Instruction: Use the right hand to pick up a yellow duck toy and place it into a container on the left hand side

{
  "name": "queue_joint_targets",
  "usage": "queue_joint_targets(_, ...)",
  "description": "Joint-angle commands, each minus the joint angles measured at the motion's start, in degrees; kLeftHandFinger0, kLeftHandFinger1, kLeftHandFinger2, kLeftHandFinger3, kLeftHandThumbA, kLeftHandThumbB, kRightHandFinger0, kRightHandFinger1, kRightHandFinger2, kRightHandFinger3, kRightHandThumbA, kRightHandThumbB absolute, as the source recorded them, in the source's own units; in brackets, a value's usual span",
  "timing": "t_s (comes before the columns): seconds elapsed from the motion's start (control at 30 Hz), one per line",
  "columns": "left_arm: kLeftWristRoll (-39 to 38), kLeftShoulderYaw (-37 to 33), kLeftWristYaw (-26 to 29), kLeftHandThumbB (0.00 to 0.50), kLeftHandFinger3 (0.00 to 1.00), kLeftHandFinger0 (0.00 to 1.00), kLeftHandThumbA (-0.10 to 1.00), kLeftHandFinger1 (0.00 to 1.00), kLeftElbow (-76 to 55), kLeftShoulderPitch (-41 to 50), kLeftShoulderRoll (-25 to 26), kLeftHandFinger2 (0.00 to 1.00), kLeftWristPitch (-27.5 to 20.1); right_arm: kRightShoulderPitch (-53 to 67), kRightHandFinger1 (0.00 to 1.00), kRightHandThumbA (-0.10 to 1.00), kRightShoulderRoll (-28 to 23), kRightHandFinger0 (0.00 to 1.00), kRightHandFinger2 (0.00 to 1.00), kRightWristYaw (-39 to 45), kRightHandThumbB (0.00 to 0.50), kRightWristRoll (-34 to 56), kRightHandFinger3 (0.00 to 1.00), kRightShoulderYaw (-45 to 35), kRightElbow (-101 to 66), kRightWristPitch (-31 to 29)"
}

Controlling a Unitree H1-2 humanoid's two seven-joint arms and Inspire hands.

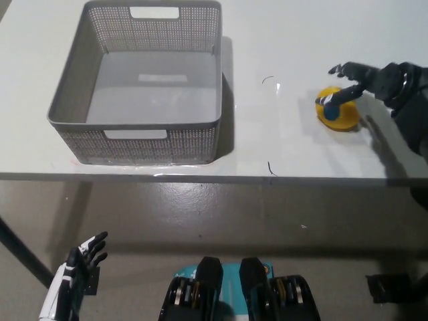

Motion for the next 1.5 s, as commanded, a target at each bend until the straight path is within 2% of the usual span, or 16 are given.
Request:
queue_joint_targets(0.0, -1.2, 0.8, -1.1, 0.209, 1.0, 1.0, 1.0, 1.0, -1.9, -0.3, 1.5, 1.0, -1.4, -0.7, 1.0, 0.69, -0.2, 1.0, 1.0, -0.9, 0.5, -2.4, 1.0, 1.8, 0.4, -1.0)
queue_joint_targets(0.37, -1.7, 1.5, -0.5, 0.231, 1.0, 1.0, 1.0, 1.0, -1.6, -0.2, 1.1, 1.0, -1.9, 1.4, 1.0, 0.72, 1.7, 1.0, 1.0, -0.6, 0.5, -3.8, 1.0, 4.0, 1.1, -1.5)
queue_joint_targets(0.47, -1.8, 1.9, -0.5, 0.19, 1.0, 1.0, 1.0, 1.0, -1.6, -0.4, 1.1, 1.0, -1.8, 1.8, 1.0, 0.72, 1.6, 1.0, 1.0, -0.8, 0.5, -3.9, 1.0, 4.3, 1.2, -1.2)
queue_joint_targets(0.67, -2.1, 2.4, -0.8, 0.234, 1.0, 1.0, 1.0, 1.0, -2.0, -0.8, 0.9, 1.0, -1.6, 2.9, 1.0, 0.68, 1.2, 1.0, 1.0, -1.3, 0.5, -4.5, 1.0, 4.9, 1.5, -2.2)
queue_joint_targets(0.7, -2.0, 2.4, -0.8, 0.235, 1.0, 1.0, 1.0, 1.0, -1.9, -0.9, 0.8, 1.0, -1.6, 3.0, 1.0, 0.55, 1.2, 1.0, 1.0, -2.3, 0.431, -3.9, 1.0, 4.3, 1.5, -1.7)
queue_joint_targets(0.73, -1.9, 2.4, -0.7, 0.236, 1.0, 1.0, 1.0, 1.0, -1.9, -1.0, 0.8, 1.0, -1.6, 3.0, 1.0, 0.49, 1.3, 1.0, 1.0, -3.7, 0.436, -3.2, 1.0, 3.6, 1.6, -1.1)
queue_joint_targets(0.77, -2.0, 2.4, -0.8, 0.232, 1.0, 1.0, 1.0, 1.0, -1.8, -1.1, 0.8, 1.0, -1.9, 3.5, 1.0, 0.21, 1.4, 1.0, 1.0, -8.0, 0.303, -3.7, 1.0, 3.7, 1.5, -0.9)
queue_joint_targets(0.83, -2.1, 2.5, -0.7, 0.213, 1.0, 1.0, 1.0, 1.0, -1.8, -1.4, 0.7, 1.0, -1.8, 4.2, 1.0, 0.01, 1.3, 1.0, 1.0, -13.5, 0.237, -4.8, 1.0, 4.3, 1.3, -1.6)
queue_joint_targets(0.87, -2.2, 2.6, -0.7, 0.214, 1.0, 1.0, 1.0, 1.0, -1.6, -1.6, 0.8, 1.0, -1.9, 4.5, 0.69, -0.1, 1.0, 0.65, 0.85, -16.2, 0.228, -4.8, 1.0, 4.3, 1.1, -3.2)
queue_joint_targets(0.93, -2.2, 2.8, -0.6, 0.223, 1.0, 1.0, 1.0, 1.0, -1.5, -1.8, 0.9, 1.0, -1.9, 4.9, 0.48, -0.1, 0.6, 0.34, 0.58, -20.1, 0.192, -3.8, 0.6, 3.3, 1.0, -5.2)
queue_joint_targets(0.97, -2.3, 2.9, -0.6, 0.224, 1.0, 1.0, 1.0, 1.0, -1.5, -2.1, 0.9, 1.0, -1.9, 4.6, 0.49, -0.1, 0.6, 0.28, 0.65, -20.7, 0.187, -3.7, 0.57, 3.1, 1.0, -5.3)
queue_joint_targets(1.03, -2.3, 3.1, -0.5, 0.22, 1.0, 1.0, 1.0, 1.0, -1.3, -2.3, 1.0, 1.0, -2.1, 4.0, 0.52, -0.1, 0.8, 0.24, 0.65, -21.2, 0.185, -3.5, 0.54, 3.0, 1.3, -5.3)
queue_joint_targets(1.13, -2.9, 3.5, -0.5, 0.228, 1.0, 1.0, 1.0, 1.0, -1.4, -2.5, 0.7, 1.0, -2.0, 3.4, 0.67, -0.1, 1.1, 0.24, 0.84, -22.3, 0.19, -2.8, 0.76, 2.2, 1.5, -5.6)
queue_joint_targets(1.23, -3.2, 3.7, -0.4, 0.219, 1.0, 1.0, 1.0, 1.0, -1.2, -2.8, 0.6, 1.0, -2.1, 3.3, 0.67, -0.1, 1.0, 0.2, 0.92, -24.0, 0.183, -2.6, 0.93, 1.6, 1.4, -7.1)
queue_joint_targets(1.37, -2.9, 3.6, -0.6, 0.226, 1.0, 1.0, 1.0, 1.0, -0.7, -3.2, 0.8, 1.0, -2.8, 3.0, 0.67, -0.1, 0.8, 0.19, 0.96, -25.4, 0.178, -2.1, 0.94, 0.6, 1.5, -8.3)
queue_joint_targets(1.47, -3.3, 3.6, -0.7, 0.219, 1.0, 1.0, 1.0, 1.0, -0.5, -3.7, 0.8, 1.0, -2.5, 2.8, 0.66, -0.1, 0.4, 0.22, 0.88, -26.9, 0.187, -1.6, 0.78, -0.4, 1.4, -9.7)
